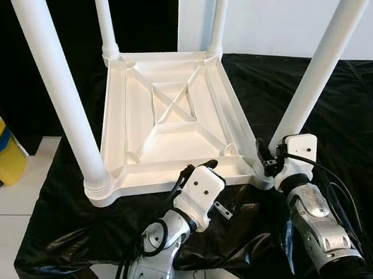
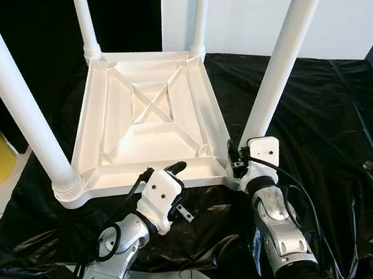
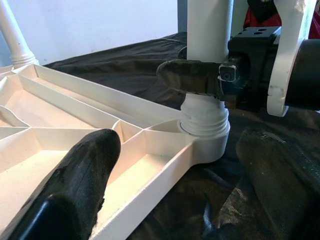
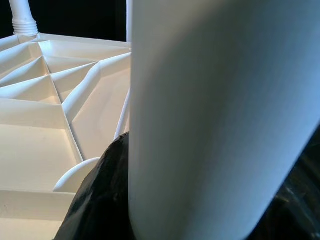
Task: Building children table
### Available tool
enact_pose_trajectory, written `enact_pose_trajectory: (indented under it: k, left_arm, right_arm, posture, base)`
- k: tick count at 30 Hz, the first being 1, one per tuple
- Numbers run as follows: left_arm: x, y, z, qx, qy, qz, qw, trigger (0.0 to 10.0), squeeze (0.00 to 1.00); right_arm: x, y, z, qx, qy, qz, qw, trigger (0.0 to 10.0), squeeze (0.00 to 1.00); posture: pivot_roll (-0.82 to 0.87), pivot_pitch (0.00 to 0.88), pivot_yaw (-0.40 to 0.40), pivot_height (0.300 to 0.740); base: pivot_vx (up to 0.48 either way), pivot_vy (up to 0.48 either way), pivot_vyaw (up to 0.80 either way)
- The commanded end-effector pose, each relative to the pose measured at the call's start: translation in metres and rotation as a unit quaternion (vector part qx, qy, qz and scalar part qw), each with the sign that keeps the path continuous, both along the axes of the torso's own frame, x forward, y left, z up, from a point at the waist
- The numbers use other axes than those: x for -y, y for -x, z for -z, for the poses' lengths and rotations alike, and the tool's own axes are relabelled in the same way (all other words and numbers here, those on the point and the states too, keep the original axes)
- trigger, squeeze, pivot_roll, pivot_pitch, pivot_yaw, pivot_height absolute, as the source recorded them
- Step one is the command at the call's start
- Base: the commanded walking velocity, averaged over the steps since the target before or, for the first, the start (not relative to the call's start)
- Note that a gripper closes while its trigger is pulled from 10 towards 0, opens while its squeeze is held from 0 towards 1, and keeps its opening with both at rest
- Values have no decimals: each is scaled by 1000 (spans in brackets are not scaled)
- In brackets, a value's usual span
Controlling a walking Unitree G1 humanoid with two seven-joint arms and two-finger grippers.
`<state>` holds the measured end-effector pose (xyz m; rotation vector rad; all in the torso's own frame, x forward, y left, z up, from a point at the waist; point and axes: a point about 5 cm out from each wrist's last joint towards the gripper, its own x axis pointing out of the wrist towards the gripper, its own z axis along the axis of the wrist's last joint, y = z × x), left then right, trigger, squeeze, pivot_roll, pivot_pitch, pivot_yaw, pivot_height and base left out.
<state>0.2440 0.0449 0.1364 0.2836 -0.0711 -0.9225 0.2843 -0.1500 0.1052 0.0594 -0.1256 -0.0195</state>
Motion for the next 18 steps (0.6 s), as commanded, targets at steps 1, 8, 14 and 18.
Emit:
enact_pose_trajectory:
  k: [1,8,14,18]
  left_arm:
    - [2,0,-1,10,5,-32,999,10000,0]
    - [1,1,-1,11,6,-33,999,10000,0]
    - [1,1,-1,11,6,-34,999,10000,0]
    - [1,1,-2,10,5,-34,999,10000,0]
  right_arm:
    - [0,5,11,-29,9,2,1000,10000,0]
    - [-1,5,11,-27,7,-1,1000,10000,1000]
    - [-2,6,11,-26,6,-4,1000,10000,1000]
    - [-2,6,10,-26,5,-5,1000,10000,1000]
  posture:
    - [188,40,-184,740]
    - [190,39,-186,740]
    - [192,41,-185,740]
    - [192,43,-185,740]
  base:
    - [0,0,0]
    - [0,0,0]
    - [0,0,0]
    - [0,0,0]
